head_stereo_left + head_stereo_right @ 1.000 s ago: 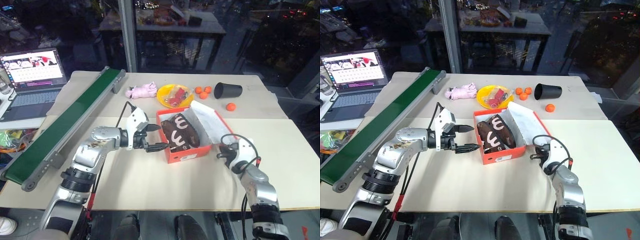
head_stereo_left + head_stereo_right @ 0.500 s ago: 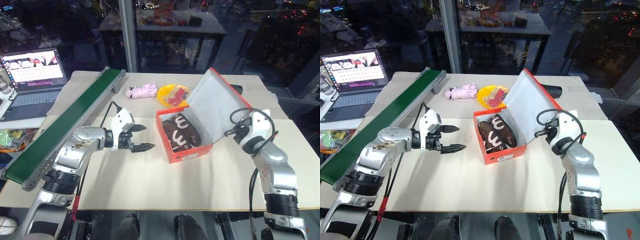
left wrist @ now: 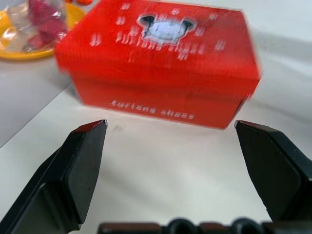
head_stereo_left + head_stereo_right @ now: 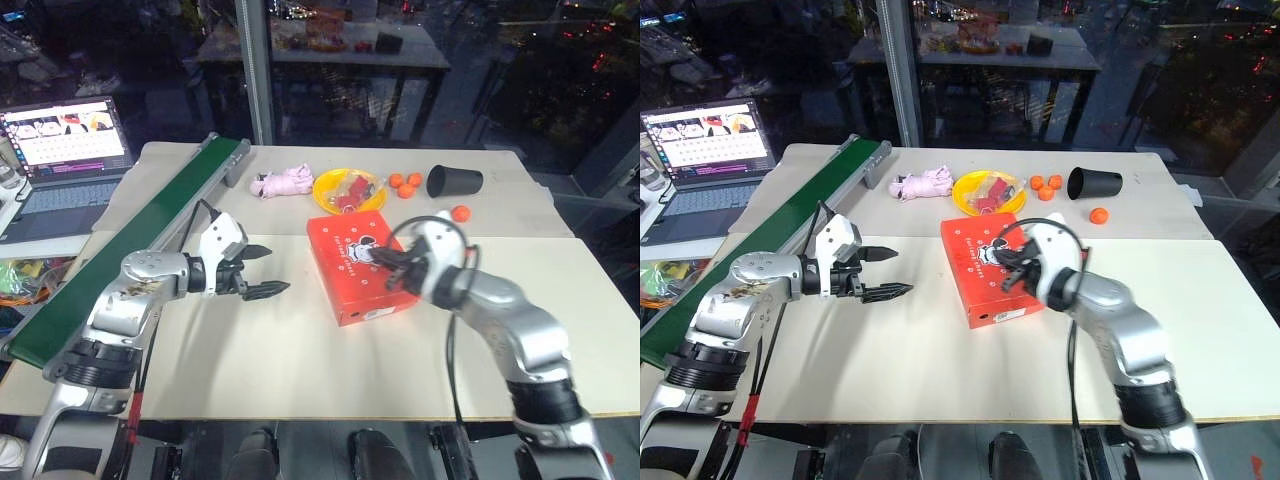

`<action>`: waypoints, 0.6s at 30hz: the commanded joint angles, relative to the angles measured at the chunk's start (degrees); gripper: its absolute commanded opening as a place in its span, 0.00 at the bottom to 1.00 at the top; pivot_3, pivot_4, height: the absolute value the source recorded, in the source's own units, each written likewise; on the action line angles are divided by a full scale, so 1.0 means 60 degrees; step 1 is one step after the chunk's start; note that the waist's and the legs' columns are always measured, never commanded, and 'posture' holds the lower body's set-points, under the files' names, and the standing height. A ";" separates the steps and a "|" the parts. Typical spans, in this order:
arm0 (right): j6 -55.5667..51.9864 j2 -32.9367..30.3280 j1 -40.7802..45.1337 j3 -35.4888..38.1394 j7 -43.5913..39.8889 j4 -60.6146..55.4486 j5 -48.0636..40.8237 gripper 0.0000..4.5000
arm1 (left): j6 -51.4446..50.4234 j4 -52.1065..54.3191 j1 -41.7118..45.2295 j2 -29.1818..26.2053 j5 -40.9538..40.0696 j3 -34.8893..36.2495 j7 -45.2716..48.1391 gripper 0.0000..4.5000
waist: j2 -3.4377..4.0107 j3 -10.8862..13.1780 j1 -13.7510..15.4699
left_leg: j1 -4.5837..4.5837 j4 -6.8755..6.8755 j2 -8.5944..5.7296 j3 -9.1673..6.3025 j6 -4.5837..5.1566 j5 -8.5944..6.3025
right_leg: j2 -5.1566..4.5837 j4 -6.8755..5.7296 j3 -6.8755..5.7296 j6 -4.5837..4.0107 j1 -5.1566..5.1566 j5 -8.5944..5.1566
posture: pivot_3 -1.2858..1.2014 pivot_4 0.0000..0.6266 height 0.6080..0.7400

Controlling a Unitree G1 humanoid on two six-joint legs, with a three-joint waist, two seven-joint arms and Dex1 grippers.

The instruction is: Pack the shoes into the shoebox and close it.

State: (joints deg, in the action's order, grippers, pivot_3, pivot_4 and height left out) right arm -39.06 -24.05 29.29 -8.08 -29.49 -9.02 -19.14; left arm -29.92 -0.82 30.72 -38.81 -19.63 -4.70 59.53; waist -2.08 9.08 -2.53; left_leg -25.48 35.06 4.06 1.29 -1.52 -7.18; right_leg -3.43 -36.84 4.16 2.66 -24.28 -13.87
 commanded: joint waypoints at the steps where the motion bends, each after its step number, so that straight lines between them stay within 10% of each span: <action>1: 0.0902 0.0222 0.0826 -0.0852 -0.0224 0.1615 0.1033 0.02 | 0.0166 0.0253 0.0080 0.0009 -0.0050 0.0166 -0.0010 1.00 | 0.0000 0.0000 0.0009 | -0.0002 0.0001 0.0000 0.0000 0.0000 0.0000 | 0.0000 0.0000 0.0000 0.0005 -0.0001 0.0003 | 0.52 0.24 0.97; 11: 0.1546 0.0540 0.0863 -0.1025 -0.0800 0.2556 0.1624 0.02 | 0.0137 0.0400 0.0102 0.0177 -0.0081 0.0201 -0.0173 1.00 | -0.0006 0.0000 0.0040 | -0.0001 -0.0008 0.0000 -0.0001 0.0003 -0.0001 | 0.0001 -0.0013 -0.0009 0.0066 0.0001 0.0016 | 0.52 0.24 0.97; 18: 0.0183 -0.0529 0.0052 0.1192 -0.1127 -0.0763 0.0035 0.49 | -0.0031 0.0738 -0.0194 0.0578 -0.0690 0.0586 -0.0312 1.00 | -0.0007 0.0003 0.0127 | -0.0011 0.0005 0.0000 -0.0001 0.0003 0.0000 | -0.0004 -0.0028 -0.0011 0.0065 -0.0006 0.0018 | 0.52 0.24 0.97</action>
State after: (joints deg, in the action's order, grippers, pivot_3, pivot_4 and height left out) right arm -35.49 -24.73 30.65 -6.05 -35.48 -6.46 -15.95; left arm -30.28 1.08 29.88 -35.73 -21.67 -3.42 58.03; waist -2.12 9.10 -1.77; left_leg -25.55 35.09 4.06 1.29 -1.51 -7.18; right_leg -3.46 -37.00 4.09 3.05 -24.31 -13.76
